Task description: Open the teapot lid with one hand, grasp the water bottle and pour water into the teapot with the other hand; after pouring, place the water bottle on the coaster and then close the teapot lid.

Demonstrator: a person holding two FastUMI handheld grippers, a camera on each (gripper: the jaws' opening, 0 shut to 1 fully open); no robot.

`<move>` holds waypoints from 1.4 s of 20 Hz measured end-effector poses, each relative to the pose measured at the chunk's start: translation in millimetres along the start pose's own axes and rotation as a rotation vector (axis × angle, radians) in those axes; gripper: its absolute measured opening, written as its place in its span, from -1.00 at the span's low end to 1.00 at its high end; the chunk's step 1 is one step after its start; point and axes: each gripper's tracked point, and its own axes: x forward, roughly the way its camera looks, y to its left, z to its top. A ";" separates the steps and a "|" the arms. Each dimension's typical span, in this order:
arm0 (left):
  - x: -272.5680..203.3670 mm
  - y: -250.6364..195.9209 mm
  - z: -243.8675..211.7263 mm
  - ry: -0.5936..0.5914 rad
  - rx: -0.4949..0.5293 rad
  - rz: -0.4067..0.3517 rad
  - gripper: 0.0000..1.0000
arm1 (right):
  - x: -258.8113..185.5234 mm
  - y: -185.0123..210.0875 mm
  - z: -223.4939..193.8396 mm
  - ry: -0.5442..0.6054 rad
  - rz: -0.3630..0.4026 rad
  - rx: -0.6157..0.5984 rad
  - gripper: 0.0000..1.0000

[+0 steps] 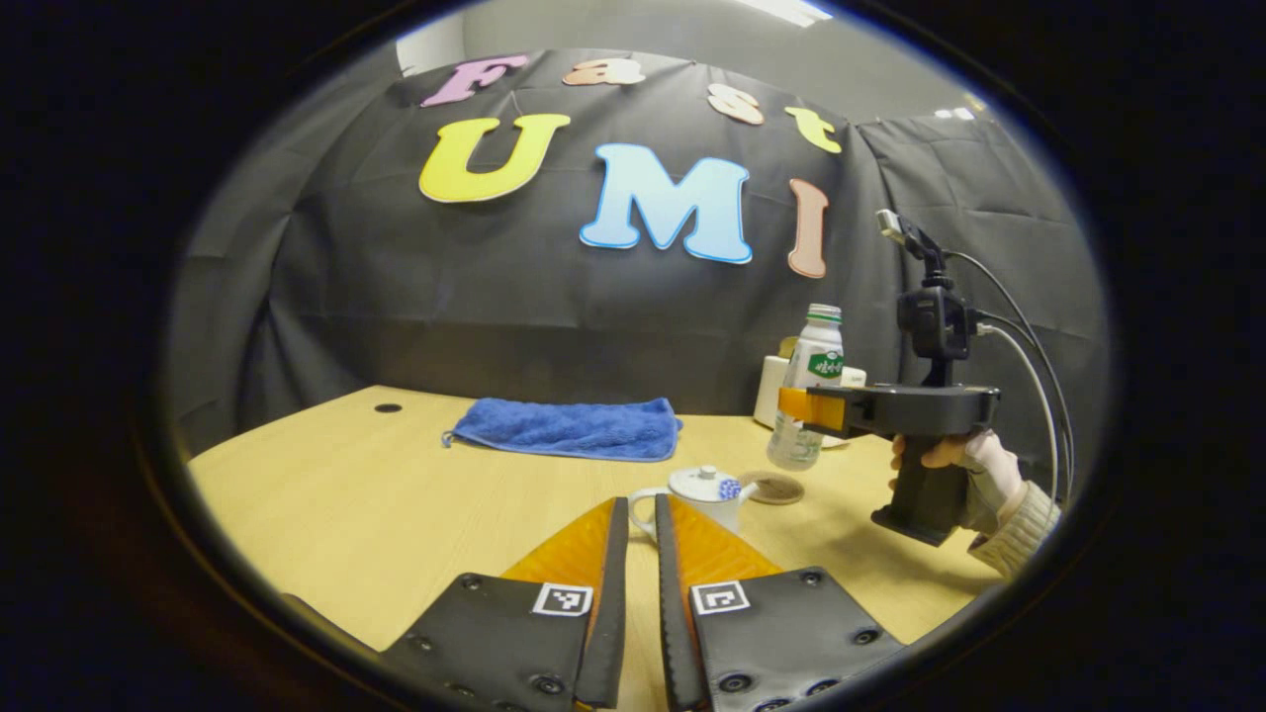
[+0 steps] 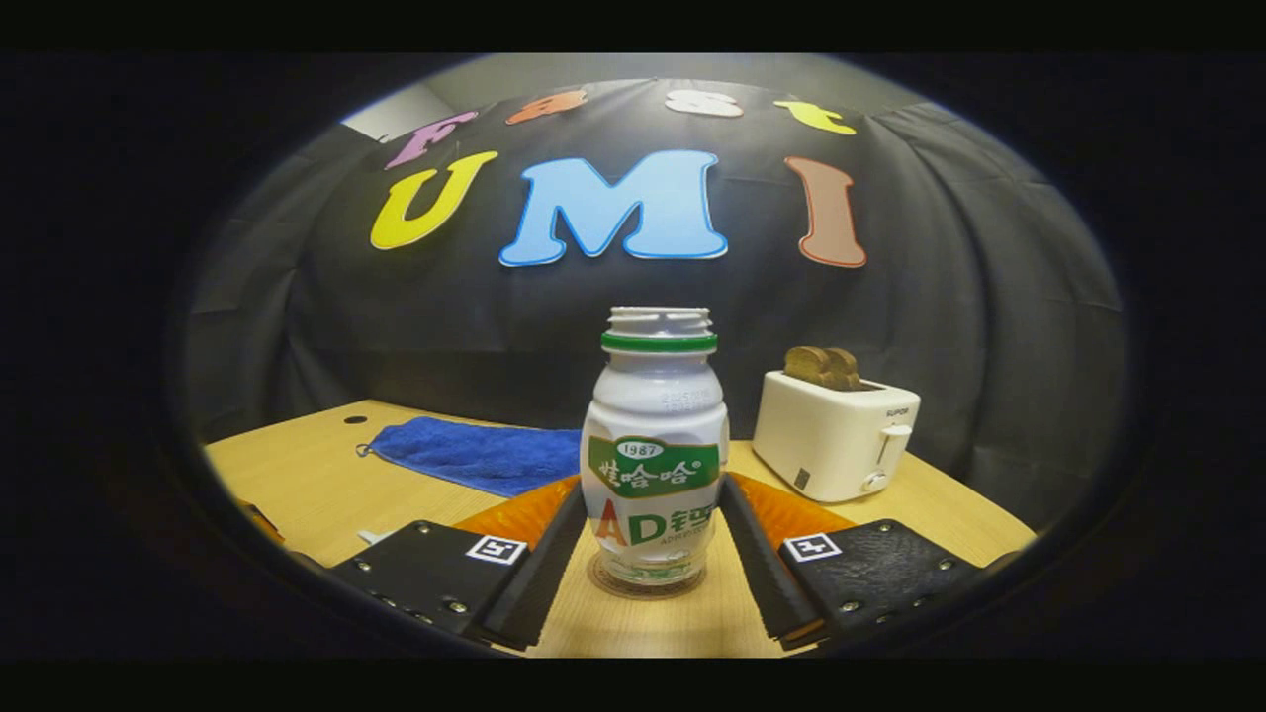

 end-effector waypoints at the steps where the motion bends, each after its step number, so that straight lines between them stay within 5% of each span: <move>1: -0.4 2.2 1.3 0.000 -0.004 0.003 -0.43 | 3.6 0.5 -1.0 0.011 0.006 0.006 0.58; 9: -2.5 19.7 -3.4 0.001 -0.022 0.027 -0.59 | 21.3 4.9 -27.9 0.097 0.018 0.028 0.59; 28: 1.8 16.7 -9.8 0.014 -0.011 0.021 -0.51 | 27.6 4.8 -51.5 0.140 0.009 0.008 0.62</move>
